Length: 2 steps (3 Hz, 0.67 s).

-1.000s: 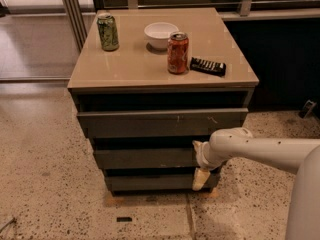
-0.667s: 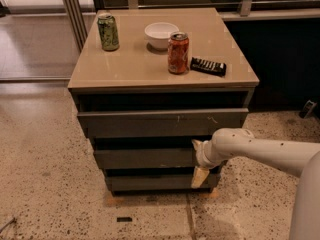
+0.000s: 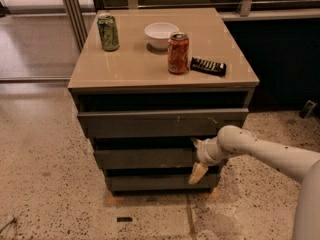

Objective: Open middle drawer

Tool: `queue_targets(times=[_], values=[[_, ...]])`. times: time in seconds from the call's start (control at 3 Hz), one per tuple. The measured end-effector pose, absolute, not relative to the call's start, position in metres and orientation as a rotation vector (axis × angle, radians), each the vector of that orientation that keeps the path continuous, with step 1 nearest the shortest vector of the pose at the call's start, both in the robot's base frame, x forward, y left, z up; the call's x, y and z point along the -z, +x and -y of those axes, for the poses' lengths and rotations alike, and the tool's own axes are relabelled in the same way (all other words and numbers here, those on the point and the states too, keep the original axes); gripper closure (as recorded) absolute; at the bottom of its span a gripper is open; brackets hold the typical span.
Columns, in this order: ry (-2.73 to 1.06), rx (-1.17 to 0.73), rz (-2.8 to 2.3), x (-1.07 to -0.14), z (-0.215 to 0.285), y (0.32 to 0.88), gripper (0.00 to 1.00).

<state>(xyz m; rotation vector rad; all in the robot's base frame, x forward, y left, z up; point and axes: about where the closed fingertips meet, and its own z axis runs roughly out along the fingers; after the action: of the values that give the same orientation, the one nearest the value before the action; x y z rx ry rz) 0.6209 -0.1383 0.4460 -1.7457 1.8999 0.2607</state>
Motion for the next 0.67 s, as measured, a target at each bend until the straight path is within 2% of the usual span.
queue_targets(times=[0.67], values=[[-1.671, -0.385, -1.931, -0.421, 0.141, 0.637, 0.0]])
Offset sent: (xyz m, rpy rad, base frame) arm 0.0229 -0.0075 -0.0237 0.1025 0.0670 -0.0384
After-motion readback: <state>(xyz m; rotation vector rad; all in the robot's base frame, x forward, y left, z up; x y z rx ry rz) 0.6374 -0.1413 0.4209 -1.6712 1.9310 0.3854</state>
